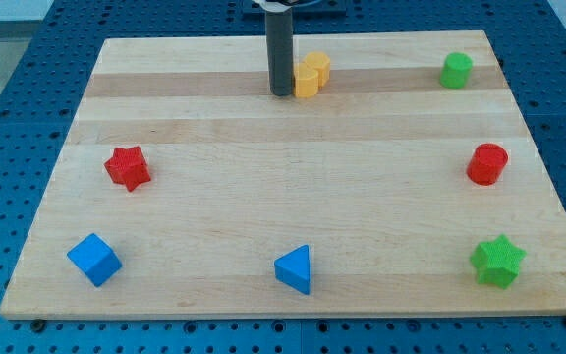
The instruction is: Move your arm to the green circle
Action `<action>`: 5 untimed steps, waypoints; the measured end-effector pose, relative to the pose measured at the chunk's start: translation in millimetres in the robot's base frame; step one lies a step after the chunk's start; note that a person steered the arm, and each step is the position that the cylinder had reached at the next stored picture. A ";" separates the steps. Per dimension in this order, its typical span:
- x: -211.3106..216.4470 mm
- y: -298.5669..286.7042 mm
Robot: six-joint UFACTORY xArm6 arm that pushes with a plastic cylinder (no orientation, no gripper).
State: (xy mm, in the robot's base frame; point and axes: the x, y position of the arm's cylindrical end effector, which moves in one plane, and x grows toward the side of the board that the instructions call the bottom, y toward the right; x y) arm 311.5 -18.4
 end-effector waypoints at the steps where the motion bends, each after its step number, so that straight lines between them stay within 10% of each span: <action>1: -7.8 0.0; 5: -91.7 53.2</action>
State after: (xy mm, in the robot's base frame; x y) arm 219.8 34.8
